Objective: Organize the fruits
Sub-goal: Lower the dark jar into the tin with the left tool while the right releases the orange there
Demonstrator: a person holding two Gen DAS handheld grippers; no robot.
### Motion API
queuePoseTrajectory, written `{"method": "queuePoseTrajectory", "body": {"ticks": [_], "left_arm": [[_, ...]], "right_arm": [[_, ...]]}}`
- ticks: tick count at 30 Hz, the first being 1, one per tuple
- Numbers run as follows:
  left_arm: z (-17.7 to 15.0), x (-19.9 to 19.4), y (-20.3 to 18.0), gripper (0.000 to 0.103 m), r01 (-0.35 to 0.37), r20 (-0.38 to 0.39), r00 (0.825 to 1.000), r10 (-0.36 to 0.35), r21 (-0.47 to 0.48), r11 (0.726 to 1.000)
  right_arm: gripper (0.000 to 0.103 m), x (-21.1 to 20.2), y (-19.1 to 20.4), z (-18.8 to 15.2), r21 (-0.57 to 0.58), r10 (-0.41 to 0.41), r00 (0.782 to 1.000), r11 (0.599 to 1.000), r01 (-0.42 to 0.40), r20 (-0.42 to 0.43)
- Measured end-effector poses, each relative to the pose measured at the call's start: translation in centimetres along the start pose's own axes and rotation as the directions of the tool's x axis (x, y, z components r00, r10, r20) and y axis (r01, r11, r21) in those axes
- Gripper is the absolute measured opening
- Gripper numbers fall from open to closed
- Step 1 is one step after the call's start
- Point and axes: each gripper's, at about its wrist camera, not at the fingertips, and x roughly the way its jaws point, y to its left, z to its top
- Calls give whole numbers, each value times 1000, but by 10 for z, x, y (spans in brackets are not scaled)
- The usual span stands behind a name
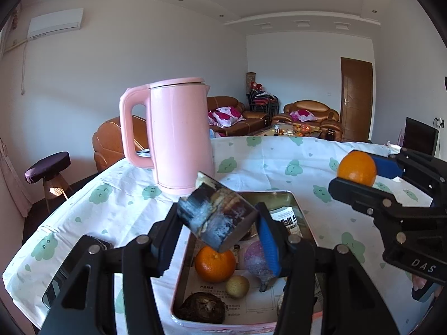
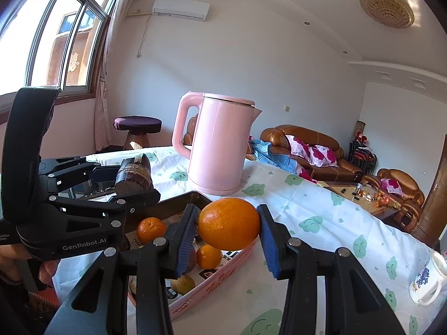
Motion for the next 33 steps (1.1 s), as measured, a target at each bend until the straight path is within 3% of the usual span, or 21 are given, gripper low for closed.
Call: {"method": "queuePoseTrajectory", "body": {"ticks": [33], "left_arm": [[-9, -2, 31, 54, -14, -33, 999, 14, -2, 1000]], "right_arm": [[45, 21, 41, 3, -27, 62, 998, 998, -62, -32]]}}
